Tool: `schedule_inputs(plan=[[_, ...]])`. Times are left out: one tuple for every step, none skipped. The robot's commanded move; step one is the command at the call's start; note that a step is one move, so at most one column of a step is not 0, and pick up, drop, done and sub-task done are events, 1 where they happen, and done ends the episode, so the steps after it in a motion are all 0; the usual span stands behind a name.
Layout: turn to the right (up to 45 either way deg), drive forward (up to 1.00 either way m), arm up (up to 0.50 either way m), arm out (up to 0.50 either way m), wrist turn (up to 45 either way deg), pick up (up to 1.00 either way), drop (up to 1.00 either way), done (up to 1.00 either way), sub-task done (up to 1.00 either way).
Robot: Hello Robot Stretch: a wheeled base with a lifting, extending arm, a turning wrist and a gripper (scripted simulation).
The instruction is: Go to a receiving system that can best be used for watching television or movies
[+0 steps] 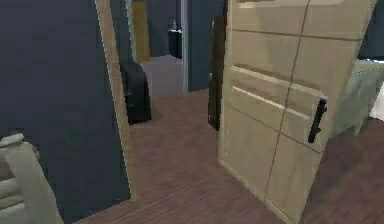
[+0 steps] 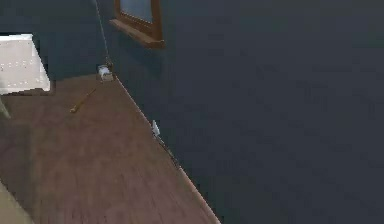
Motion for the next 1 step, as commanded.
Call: schedule_inputs(plan=[[0.0,1.00,0.00,0.00,0.0,0.00,0.00,0.00,0.00]])
